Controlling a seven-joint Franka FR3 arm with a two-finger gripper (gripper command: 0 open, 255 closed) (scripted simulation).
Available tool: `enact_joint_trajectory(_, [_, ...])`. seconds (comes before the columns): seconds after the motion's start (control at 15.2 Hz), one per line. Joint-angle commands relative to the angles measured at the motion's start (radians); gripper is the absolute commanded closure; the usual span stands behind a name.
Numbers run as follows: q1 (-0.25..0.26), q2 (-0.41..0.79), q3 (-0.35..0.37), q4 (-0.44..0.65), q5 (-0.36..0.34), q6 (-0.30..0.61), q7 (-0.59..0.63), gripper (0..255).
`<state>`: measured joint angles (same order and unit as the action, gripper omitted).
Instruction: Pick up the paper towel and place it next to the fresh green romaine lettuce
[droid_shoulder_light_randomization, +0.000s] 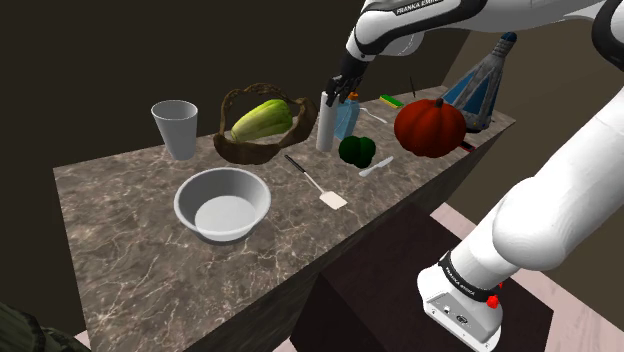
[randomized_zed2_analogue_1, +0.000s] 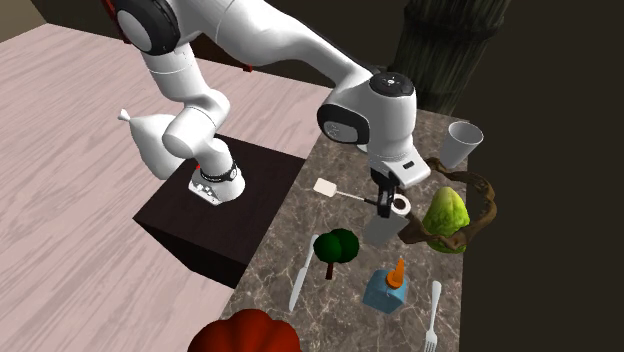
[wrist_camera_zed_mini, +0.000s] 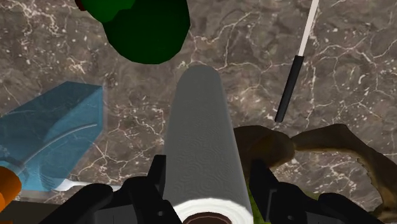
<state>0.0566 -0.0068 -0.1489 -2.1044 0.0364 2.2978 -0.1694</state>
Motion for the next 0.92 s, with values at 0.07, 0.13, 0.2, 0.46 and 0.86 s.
enact_joint_trajectory(0.07, [0.001,0.014,0.001,-0.024,0.004,0.039,-0.002,255])
enact_joint_trajectory(0.13, [0.001,0.015,0.001,-0.024,0.004,0.039,-0.002,255])
enact_joint_trajectory(0.2, [0.001,0.015,0.001,-0.024,0.004,0.039,-0.002,255])
enact_joint_trajectory(0.46, [0.001,0.015,0.001,-0.024,0.004,0.039,-0.002,255])
enact_joint_trajectory(0.86, [0.001,0.015,0.001,-0.024,0.004,0.039,-0.002,0])
